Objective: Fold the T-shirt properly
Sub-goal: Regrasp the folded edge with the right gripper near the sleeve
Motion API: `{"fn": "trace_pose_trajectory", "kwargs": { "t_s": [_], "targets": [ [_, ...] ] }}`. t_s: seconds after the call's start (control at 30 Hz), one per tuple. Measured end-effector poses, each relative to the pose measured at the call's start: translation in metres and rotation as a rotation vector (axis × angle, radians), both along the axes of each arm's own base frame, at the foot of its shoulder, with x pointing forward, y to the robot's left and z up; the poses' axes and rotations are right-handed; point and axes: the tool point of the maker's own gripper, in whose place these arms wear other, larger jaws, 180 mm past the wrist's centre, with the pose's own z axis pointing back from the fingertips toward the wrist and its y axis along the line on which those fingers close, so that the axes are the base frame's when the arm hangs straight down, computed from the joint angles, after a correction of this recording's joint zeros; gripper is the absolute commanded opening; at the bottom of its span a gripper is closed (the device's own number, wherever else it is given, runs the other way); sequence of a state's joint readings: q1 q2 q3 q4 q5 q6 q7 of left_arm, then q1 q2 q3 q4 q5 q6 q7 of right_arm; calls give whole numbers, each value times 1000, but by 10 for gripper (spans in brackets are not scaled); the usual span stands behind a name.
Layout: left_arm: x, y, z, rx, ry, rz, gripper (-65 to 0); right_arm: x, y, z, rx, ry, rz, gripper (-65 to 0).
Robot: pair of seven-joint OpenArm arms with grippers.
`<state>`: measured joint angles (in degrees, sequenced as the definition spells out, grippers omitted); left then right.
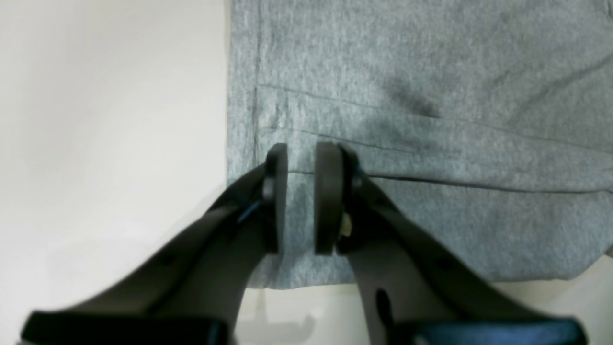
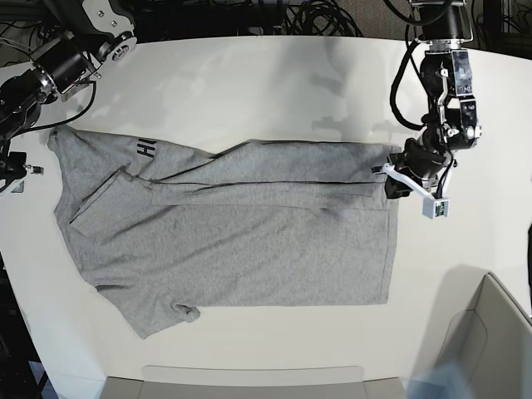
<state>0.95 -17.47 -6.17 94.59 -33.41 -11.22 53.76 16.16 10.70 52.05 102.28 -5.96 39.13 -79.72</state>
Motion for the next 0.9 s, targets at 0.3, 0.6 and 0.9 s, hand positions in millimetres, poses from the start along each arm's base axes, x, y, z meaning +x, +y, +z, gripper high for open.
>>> {"fn": "trace_pose_trajectory", "kwargs": {
  "t_s": [0.3,0.6,0.9],
  "targets": [
    [0,1,0,-1,-1,4,-532,-37,10,-125,371,268,-44,-358],
    [-3,2,-10,-5,27,7,-532,-26,14,-121,381,241,-11,-358],
    [-6,2,-13,-6,37,6,-532,-21,32,-137,418,286,36,-359]
  ]
}}
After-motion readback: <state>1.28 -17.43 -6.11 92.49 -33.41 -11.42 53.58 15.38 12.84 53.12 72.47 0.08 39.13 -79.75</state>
